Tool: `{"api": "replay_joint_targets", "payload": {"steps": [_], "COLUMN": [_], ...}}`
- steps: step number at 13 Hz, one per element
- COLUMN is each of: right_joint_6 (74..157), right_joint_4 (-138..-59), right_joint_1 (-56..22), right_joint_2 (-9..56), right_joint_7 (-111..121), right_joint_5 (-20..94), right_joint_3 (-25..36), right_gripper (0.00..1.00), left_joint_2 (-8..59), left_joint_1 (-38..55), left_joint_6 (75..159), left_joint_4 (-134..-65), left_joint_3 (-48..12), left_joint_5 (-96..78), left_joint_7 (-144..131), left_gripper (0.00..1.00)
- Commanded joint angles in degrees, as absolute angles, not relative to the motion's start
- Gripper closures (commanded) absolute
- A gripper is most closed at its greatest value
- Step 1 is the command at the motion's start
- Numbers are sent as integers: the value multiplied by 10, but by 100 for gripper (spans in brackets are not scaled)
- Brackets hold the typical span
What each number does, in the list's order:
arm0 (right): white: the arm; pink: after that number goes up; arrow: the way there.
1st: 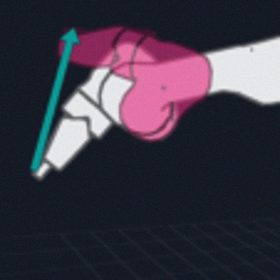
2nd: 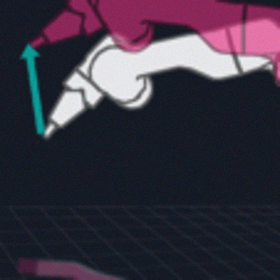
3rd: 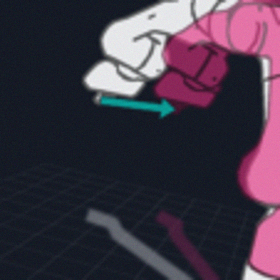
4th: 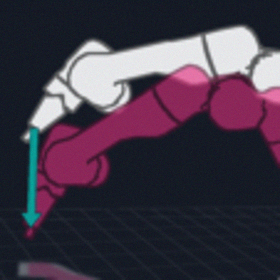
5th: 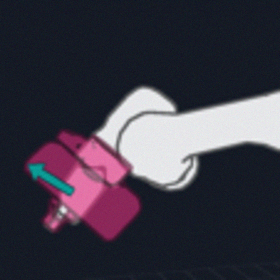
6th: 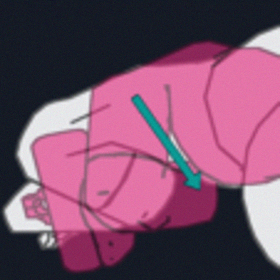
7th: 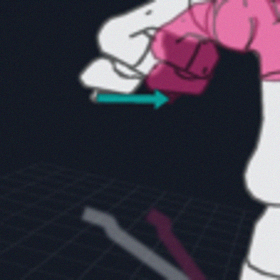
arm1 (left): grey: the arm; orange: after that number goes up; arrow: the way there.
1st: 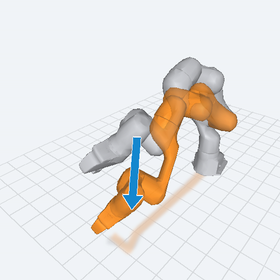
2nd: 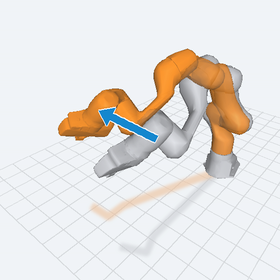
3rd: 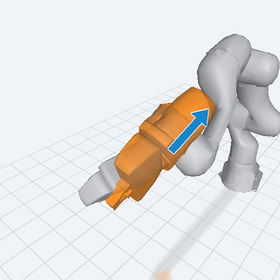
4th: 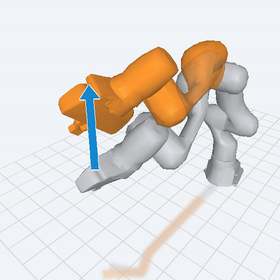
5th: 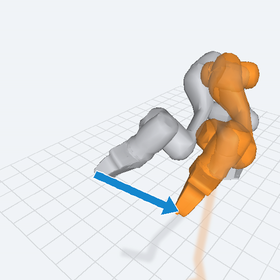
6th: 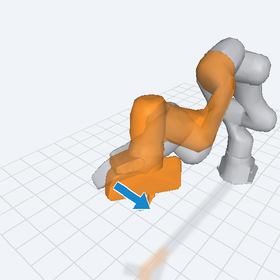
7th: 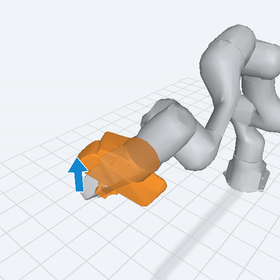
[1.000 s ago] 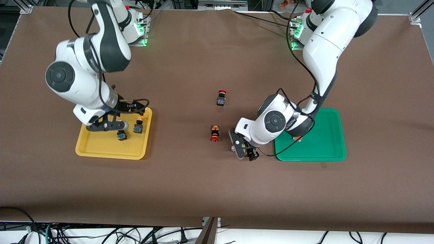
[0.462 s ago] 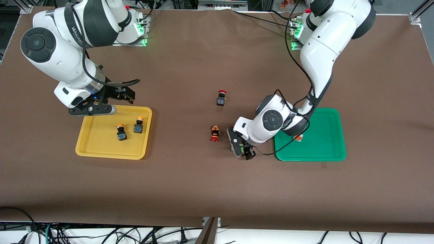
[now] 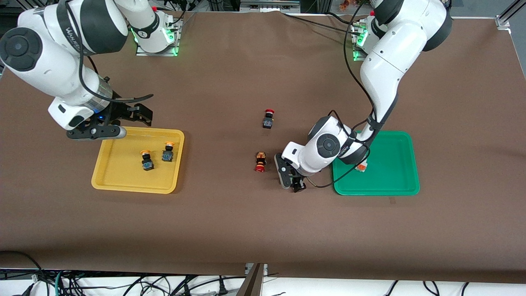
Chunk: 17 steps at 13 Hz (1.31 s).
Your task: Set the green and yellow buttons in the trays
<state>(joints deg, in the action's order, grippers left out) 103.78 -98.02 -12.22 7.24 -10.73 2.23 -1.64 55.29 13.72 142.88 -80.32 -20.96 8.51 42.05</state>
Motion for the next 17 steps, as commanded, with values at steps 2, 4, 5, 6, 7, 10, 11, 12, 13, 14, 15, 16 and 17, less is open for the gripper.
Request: {"api": "replay_joint_targets", "payload": {"steps": [2,4,5,6,7,10,11,12,13,14,15,16,17], "right_joint_6": [999,978,978,982,986,996,996,995,993,993,997,997,994], "right_joint_4": [-991,-988,-986,-985,-984,-966,-956,-951,-950,-950,-949,-941,-932], "right_joint_1": [-22,-15,-15,-15,-16,-11,-11,-11,-11,-11,-11,-11,-11], "right_joint_2": [30,18,18,18,21,35,36,37,37,37,37,40,41], "right_joint_7": [-104,-98,-90,-84,-84,-84,-81,-83,-87,-90,-82,-83,-83], "right_joint_5": [11,10,10,11,11,11,11,11,12,12,13,12,10], "right_joint_3": [-116,-120,-116,-114,-113,-110,-104,-104,-104,-104,-104,-104,-104], "right_gripper": [0,0,0,0,0,0,0,0,0,0,0,0,0], "left_joint_2": [521,483,463,448,435,422,423,426,431,439,443,444,440], "left_joint_1": [125,111,97,75,56,-19,-51,-79,-97,-109,-110,-114,-121], "left_joint_6": [1392,1280,1230,1188,1149,1076,1073,1073,1076,1077,1078,1084,1080], "left_joint_4": [-807,-795,-795,-795,-795,-797,-802,-805,-806,-807,-813,-822,-824], "left_joint_3": [-214,-214,-214,-214,-214,-211,-209,-208,-205,-205,-204,-204,-204], "left_joint_5": [76,69,69,69,69,79,80,80,94,119,130,134,133], "left_joint_7": [432,426,417,415,417,441,476,516,545,555,555,556,556], "left_gripper": [85,85,85,85,85,83,83,83,82,82,66,24,0]}}
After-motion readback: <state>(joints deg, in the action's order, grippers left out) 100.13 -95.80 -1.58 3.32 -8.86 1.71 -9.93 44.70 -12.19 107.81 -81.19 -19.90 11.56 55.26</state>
